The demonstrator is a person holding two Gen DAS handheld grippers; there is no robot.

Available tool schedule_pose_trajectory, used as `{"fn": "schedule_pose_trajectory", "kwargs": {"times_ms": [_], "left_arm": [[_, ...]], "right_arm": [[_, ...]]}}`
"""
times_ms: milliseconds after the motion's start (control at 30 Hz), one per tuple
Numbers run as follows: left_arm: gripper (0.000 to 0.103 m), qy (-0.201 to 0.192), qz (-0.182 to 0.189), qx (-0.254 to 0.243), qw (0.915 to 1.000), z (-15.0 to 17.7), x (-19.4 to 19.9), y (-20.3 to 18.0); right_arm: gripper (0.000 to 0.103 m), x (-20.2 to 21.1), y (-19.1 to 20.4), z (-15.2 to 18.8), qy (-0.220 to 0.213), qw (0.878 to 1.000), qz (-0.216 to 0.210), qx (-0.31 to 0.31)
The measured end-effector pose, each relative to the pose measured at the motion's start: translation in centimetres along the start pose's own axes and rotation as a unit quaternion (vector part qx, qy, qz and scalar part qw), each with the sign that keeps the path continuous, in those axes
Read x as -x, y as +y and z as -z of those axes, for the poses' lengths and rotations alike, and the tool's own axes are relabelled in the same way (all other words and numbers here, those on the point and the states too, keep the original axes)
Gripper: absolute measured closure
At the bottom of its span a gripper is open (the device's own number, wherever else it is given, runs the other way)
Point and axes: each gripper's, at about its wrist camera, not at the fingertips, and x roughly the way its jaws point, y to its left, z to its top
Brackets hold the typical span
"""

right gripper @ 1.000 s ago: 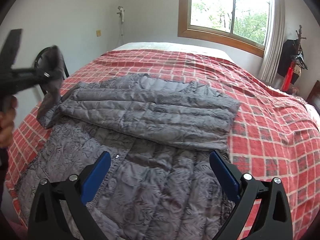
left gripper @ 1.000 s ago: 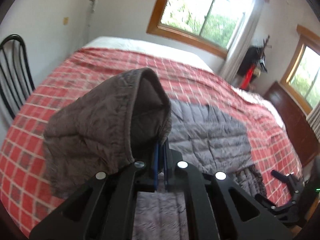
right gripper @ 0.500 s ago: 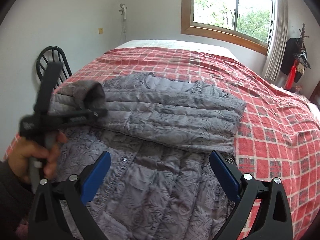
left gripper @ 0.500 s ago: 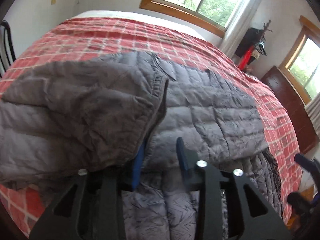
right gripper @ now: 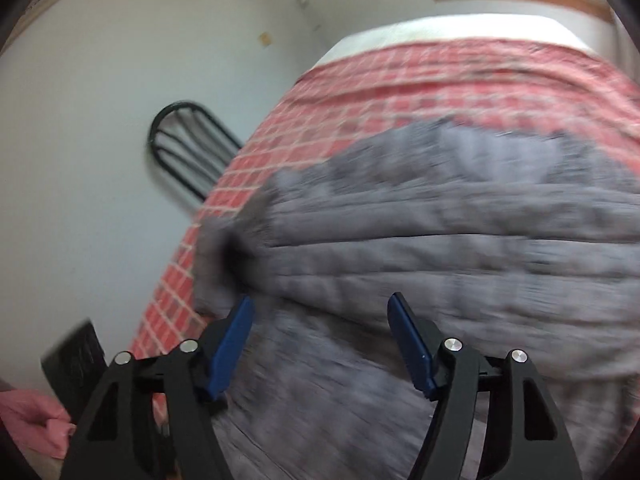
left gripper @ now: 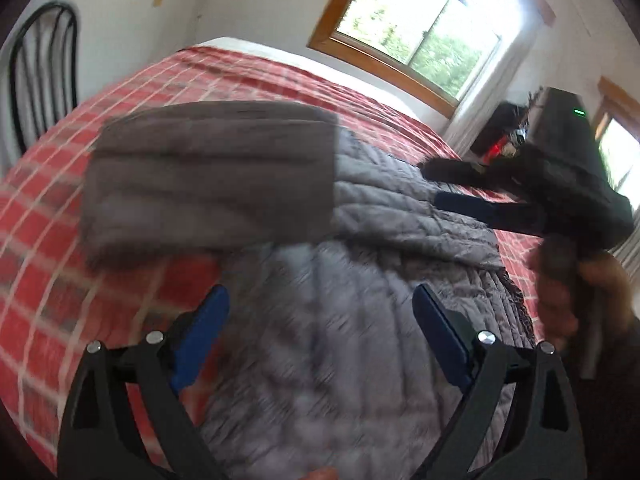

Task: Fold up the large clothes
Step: 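Grasp the jacket's side edge with the right tool, then fold the side edge over toward the jacket center with the right tool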

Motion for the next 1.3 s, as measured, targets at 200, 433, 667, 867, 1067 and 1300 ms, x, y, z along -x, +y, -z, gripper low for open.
{"fn": "schedule_pose_trajectory", "kwargs": {"times_ms": [200,433,667,867,1067,1300], "left_arm": [[0.011,-0.013,-0.010,0.052,0.9985,1.7,3.0,4.4],[0.011,-0.012,0.002,0.062,0.9980,2.6,4.1,5.4],[0.011,-0.012,0.000,0.057,0.9983,3.2,4.9,5.2],[0.011,-0.008,0.010,0.046,0.9989,3.0,4.8,4.2],[0.013,0.002,0.012,0.024,0.9996,1.9,3.6,2.8],[0.013,0.010,-0.007,-0.044,0.9990,0.2,2.1,-0.4]], "right_arm": [[0.012,-4.9,4.4,-0.9,0.030,0.999,0.001,0.041],[0.030,-8.1,2.2,-0.9,0.069,0.996,-0.050,-0.040],[0.095,-5.8,2.8,-1.7,0.038,0.999,-0.035,-0.016],[0.095,2.2,0.9,-3.1,-0.027,0.999,0.019,-0.001],[0.096,9.7,-4.7,-2.8,-0.072,0.993,0.094,-0.018],[0.096,14.1,-13.3,0.2,-0.088,0.984,0.135,-0.076]]}}
